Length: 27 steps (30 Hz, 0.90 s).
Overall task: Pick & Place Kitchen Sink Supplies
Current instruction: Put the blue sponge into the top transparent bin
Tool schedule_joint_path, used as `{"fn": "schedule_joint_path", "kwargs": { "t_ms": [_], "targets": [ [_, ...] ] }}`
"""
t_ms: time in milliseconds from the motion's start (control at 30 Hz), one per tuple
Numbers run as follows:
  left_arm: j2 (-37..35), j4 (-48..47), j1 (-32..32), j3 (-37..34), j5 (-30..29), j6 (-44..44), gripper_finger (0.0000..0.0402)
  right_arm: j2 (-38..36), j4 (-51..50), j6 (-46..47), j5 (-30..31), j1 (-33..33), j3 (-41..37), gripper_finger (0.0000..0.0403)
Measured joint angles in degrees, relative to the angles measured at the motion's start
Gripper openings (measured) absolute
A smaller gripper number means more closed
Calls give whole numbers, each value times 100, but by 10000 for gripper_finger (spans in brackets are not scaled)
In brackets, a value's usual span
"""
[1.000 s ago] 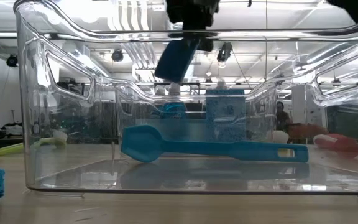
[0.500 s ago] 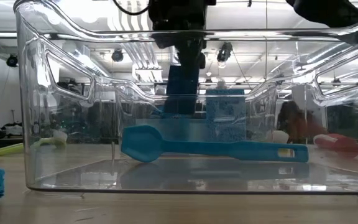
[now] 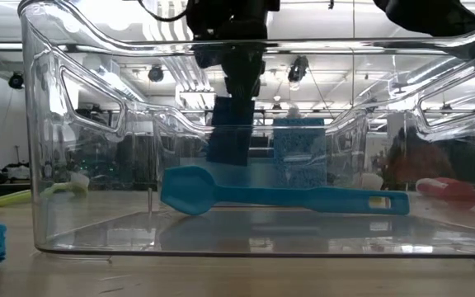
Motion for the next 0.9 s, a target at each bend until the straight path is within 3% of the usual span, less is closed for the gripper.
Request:
{"fn": "schedule_joint_path", "kwargs": {
  "t_ms": [900],
  "targets": [
    [0,-28,2,0,0,20,167,406,166,-213,292,80,2,48]
  ]
}}
